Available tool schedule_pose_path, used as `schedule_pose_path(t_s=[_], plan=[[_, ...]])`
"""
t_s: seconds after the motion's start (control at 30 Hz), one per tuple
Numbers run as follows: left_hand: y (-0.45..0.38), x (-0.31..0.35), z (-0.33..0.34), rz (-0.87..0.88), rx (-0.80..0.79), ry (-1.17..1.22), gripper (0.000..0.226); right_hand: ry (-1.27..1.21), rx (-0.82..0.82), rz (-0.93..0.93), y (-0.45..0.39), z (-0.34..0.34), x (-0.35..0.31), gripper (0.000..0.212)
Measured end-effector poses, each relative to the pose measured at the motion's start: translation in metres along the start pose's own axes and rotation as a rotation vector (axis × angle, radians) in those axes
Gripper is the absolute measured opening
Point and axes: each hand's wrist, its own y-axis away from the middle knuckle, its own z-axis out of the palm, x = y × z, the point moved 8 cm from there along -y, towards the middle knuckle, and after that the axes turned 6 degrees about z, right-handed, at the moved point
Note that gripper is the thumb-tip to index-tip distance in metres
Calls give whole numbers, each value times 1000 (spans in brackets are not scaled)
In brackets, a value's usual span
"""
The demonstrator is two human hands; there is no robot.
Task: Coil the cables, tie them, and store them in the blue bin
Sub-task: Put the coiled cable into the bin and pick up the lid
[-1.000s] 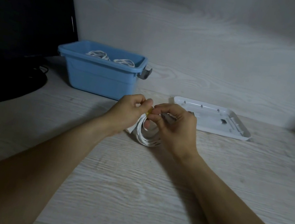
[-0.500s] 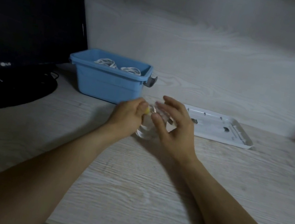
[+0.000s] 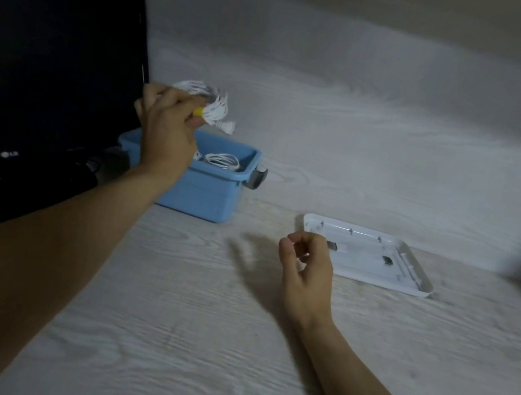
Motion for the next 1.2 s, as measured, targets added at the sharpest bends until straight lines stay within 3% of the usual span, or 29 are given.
schedule_pose_path(t_s=[0.13,0.27,0.37,0.43,0.5,0.6,0.7,0.9,1.0,1.07,1.2], plan=[[19,-38,59,-192,-571,-138,25,12,-38,48,-3,5,5,27],[33,-35,69,-159,-813,-224,48,40,8,110,-7,0,11,17],[42,-40,67,-109,-898,-142,75,321,57,151,-14,-13,22,20],[47,-42,63,-36,-914,-118,86,656,-28,261,-17,-16,36,37],[48,-40,61,9,-839,-144,75,867,-108,338,-16,-19,45,43],[50,-27,61,-25,-651,-136,52,902,-97,327,-21,-23,45,30],[59,-1,62,3,-560,-114,27,895,45,351,-24,-37,42,29],[75,59,61,61,-556,-82,23,589,468,171,-25,-70,15,24],[83,95,61,123,-695,7,28,411,558,72,-22,-82,12,18],[79,115,63,134,-833,50,45,340,611,31,-19,-91,8,19],[47,127,57,124,-650,6,52,166,661,0,-14,-110,1,11]])
